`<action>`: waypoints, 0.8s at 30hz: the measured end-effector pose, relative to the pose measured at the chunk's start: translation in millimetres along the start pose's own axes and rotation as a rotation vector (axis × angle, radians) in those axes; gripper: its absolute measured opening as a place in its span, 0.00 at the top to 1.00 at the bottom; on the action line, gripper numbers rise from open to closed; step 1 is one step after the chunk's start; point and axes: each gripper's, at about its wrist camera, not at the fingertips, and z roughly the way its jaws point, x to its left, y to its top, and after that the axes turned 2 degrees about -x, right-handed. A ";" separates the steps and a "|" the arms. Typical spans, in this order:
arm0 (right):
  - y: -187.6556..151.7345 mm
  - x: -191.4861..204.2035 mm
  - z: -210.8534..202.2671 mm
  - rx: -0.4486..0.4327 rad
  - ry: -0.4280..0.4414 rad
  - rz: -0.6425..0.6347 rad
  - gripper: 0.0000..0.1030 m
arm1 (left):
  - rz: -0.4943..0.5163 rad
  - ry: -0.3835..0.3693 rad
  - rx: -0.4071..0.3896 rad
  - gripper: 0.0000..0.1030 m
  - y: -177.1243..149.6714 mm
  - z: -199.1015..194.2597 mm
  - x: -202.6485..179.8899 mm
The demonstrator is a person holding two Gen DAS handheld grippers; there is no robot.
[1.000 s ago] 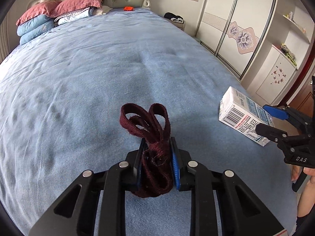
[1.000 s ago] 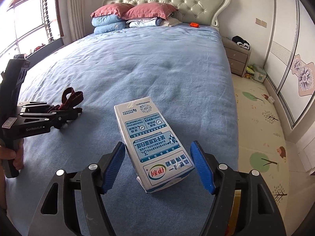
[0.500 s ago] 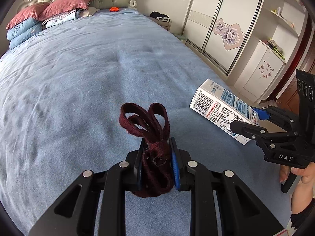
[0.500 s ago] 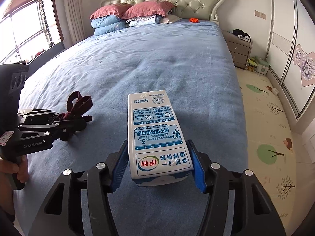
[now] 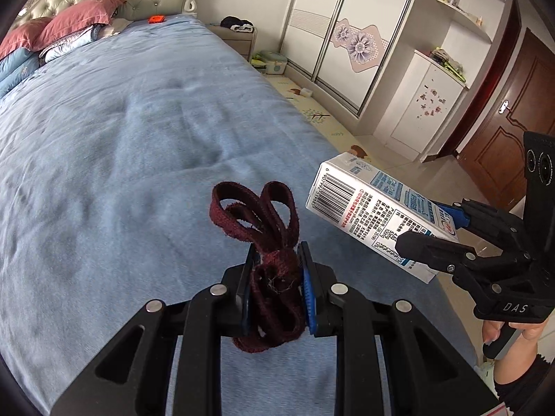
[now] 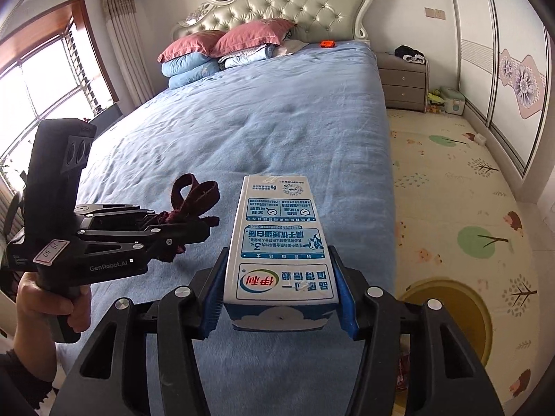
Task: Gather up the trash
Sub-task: 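Carry the sock and milk carton to the bin and open both grippers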
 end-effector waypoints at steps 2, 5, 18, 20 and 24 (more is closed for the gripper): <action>-8.0 -7.3 -13.6 -0.008 -0.008 0.014 0.49 | 0.009 -0.011 0.006 0.77 -1.7 0.3 -15.7; -20.9 -21.3 -32.2 -0.020 -0.025 0.037 0.49 | 0.024 -0.030 0.019 0.77 -4.7 2.1 -38.6; -79.2 -106.1 -100.5 -0.073 -0.132 0.198 0.49 | 0.137 -0.132 0.103 0.77 -2.1 46.8 -148.8; -87.1 -118.0 -107.7 -0.076 -0.152 0.219 0.49 | 0.156 -0.150 0.119 0.77 -1.7 57.8 -165.2; -102.3 -142.1 -119.6 -0.078 -0.182 0.264 0.49 | 0.194 -0.175 0.156 0.77 -0.2 80.5 -195.3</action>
